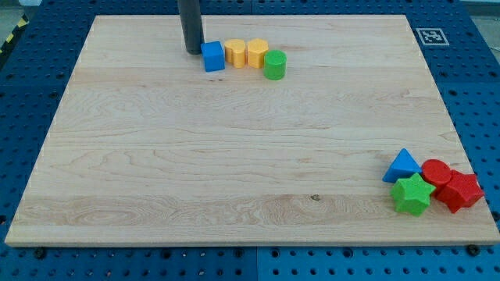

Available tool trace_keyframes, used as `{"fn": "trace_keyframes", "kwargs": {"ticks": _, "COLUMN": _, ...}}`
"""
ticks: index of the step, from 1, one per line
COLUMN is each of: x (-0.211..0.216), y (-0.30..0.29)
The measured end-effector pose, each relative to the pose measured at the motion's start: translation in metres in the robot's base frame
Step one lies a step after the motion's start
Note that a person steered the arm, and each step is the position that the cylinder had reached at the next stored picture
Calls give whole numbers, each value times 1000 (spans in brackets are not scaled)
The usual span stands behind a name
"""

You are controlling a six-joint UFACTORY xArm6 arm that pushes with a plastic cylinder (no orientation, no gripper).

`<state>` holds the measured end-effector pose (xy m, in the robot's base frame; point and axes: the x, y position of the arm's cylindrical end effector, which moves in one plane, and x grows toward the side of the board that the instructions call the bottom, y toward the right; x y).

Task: Put the blue cube at the bottom side of the yellow heart

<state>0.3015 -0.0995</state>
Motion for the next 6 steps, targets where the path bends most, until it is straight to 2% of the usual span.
{"fn": "trace_keyframes", "kwargs": {"ticks": 1, "x": 34, "y": 0}}
{"fn": "trace_keyframes", "kwargs": {"ticks": 2, "x": 40, "y": 8}}
{"fn": "trace_keyframes", "kwargs": {"ticks": 4, "x": 31, "y": 24}}
{"fn": "trace_keyframes", "kwargs": {"ticks": 6, "x": 29, "y": 88}}
